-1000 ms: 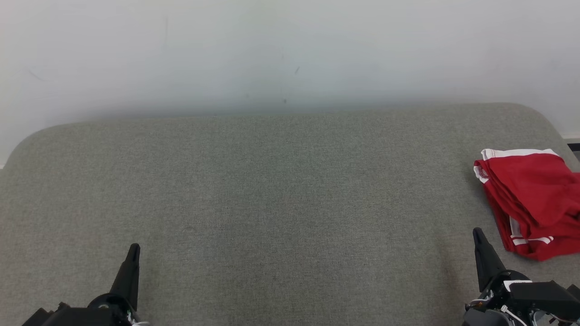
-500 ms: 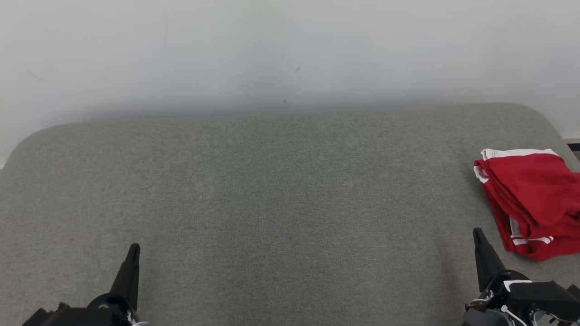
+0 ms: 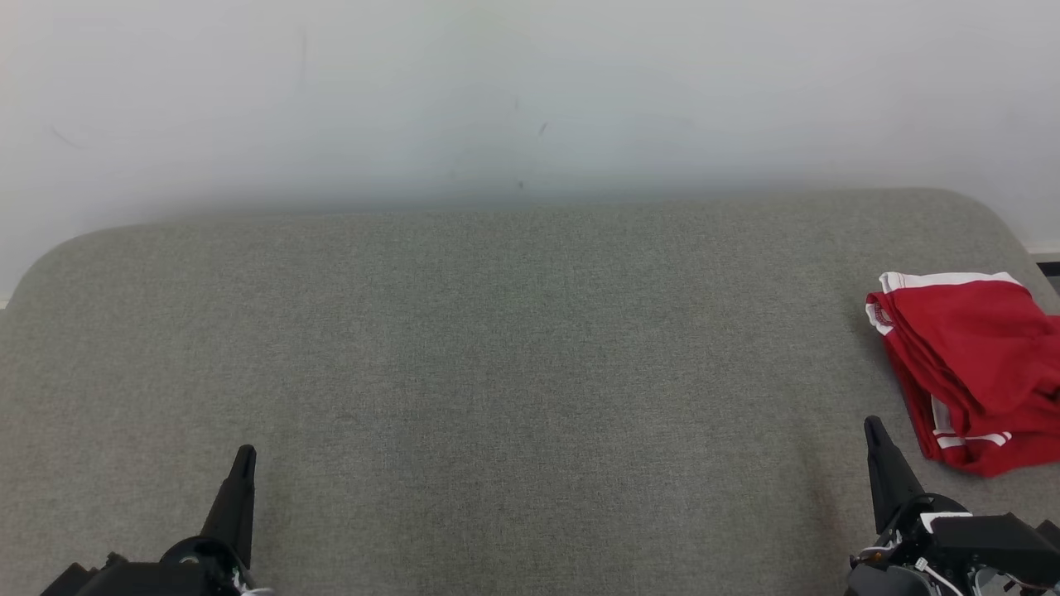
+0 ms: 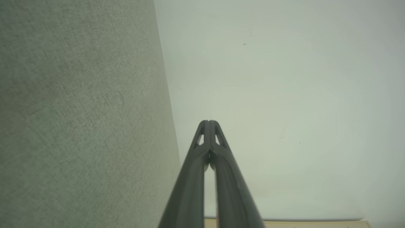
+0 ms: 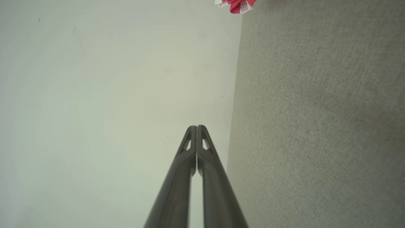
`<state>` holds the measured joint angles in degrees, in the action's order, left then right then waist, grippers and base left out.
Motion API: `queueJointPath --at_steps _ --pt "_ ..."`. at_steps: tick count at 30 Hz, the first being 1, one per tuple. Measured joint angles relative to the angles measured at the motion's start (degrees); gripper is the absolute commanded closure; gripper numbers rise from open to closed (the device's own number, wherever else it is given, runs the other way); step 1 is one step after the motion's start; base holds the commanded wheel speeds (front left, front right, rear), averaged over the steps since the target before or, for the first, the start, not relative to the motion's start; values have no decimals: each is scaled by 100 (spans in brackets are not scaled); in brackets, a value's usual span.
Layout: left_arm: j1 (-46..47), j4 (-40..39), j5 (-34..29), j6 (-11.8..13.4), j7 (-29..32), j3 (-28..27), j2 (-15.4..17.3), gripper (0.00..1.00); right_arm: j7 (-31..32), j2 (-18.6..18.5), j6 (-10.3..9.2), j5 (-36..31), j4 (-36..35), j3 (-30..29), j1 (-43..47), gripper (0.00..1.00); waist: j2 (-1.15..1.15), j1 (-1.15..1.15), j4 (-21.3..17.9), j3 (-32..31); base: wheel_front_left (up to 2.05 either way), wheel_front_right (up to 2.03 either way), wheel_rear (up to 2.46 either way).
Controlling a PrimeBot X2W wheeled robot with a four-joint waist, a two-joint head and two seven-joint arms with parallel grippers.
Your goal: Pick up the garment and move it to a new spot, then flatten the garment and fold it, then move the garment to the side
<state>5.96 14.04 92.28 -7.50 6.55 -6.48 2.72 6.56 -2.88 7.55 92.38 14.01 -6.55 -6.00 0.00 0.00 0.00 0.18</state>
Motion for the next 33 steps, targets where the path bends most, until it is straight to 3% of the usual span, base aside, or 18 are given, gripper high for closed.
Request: queueJointPath --at_steps 33 --pt "0 -1 0 0 0 1 0 100 -1 0 0 0 0 0 0 100 0 0 0 0 0 0 0"
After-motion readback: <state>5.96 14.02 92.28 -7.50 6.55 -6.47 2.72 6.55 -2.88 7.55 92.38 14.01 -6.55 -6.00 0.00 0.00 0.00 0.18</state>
